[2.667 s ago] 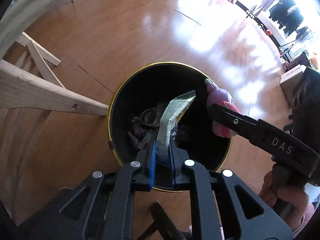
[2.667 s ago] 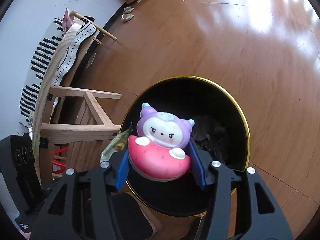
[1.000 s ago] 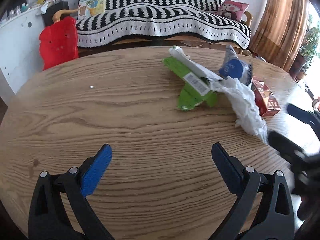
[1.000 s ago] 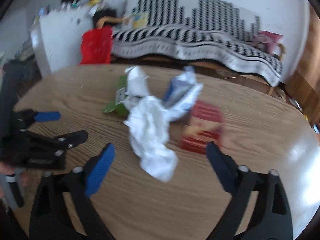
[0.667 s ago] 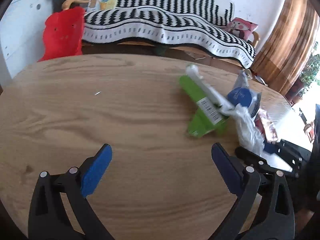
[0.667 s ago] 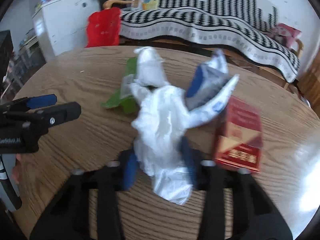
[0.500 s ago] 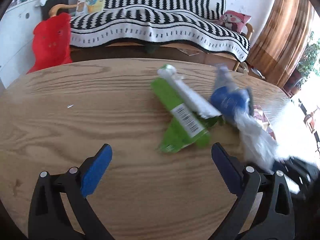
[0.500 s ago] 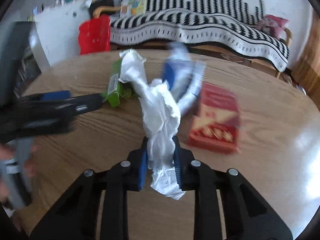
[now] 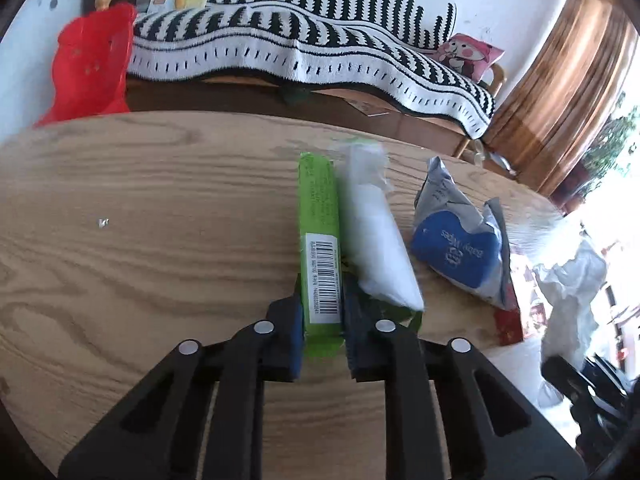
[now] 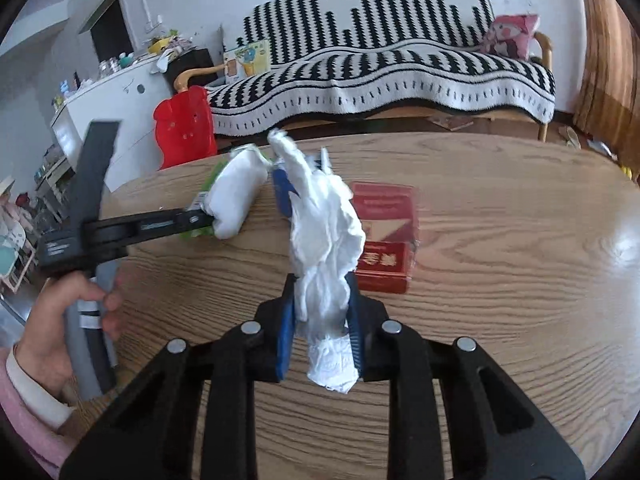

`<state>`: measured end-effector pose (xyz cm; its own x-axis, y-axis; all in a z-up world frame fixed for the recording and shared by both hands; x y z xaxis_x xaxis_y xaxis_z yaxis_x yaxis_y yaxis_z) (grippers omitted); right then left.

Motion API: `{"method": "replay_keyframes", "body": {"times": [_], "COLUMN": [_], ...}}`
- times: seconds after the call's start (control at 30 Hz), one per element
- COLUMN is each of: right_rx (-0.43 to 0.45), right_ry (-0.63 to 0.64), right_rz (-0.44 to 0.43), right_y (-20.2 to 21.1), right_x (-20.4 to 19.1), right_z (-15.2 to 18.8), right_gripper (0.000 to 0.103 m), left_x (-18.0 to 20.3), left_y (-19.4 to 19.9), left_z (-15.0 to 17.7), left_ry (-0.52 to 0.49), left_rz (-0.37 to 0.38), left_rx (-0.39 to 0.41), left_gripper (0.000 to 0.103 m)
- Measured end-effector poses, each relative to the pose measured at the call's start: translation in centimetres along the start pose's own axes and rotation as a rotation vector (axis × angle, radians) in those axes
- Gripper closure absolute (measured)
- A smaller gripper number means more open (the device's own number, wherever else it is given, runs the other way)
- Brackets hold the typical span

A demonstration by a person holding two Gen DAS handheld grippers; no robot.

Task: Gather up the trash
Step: 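Lift the green box and white tissue and carry them over the bin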

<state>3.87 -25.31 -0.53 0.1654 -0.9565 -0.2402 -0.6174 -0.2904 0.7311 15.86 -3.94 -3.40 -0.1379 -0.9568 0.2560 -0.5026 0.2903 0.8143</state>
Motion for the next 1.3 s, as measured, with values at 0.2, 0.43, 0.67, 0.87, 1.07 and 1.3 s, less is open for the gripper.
{"method": "replay_keyframes", "body": {"times": [0.2, 0.43, 0.67, 0.87, 1.07, 1.3], "right_rx": [0.011, 0.003, -0.009, -0.019, -0.023, -0.028], "right_ry": [-0.057, -0.062, -0.038, -0.017, -0.024, -0.022], "right_rz": [-0.001, 0.004, 0.011, 0.028, 0.032, 0.037], "right_y": [0.6, 0.6, 0.3, 0.0, -0.2, -0.4], "right_x": [1.1, 0.7, 0.2, 0.3, 0.2, 0.0], "right_z": [0.2, 0.2, 0.0, 0.0, 0.0, 0.1], "right_gripper": [0.08, 0.08, 0.08, 0.08, 0.08, 0.08], "left_x": [0.0, -1.1, -2.0, -2.1, -2.0, -1.6], "left_y": [1.8, 2.8, 2.3, 2.2, 2.3, 2.4], "left_z": [0.7, 0.8, 0.8, 0.5, 0.7, 0.6], "left_ry": [-0.026, -0.019, 0.0, 0.005, 0.009, 0.002], "left_rz": [-0.036, -0.059, -0.06, -0.05, -0.044, -0.043], "left_rx": [0.029, 0.043, 0.027, 0.029, 0.031, 0.026], "left_gripper": [0.089, 0.089, 0.089, 0.089, 0.089, 0.089]}}
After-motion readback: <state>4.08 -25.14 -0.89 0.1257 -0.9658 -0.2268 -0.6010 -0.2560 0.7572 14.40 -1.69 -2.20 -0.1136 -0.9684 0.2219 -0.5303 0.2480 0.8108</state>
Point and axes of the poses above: each gripper's, at about its wrist camera, not at the fingertips, and y roughly against the way its jaws point, x to its right, z to its underside, the point moved 3 cm from there along -y, roughly the way its jaws point, and after that the axes turned 6 degrees about -x, right-handed, at the moved point
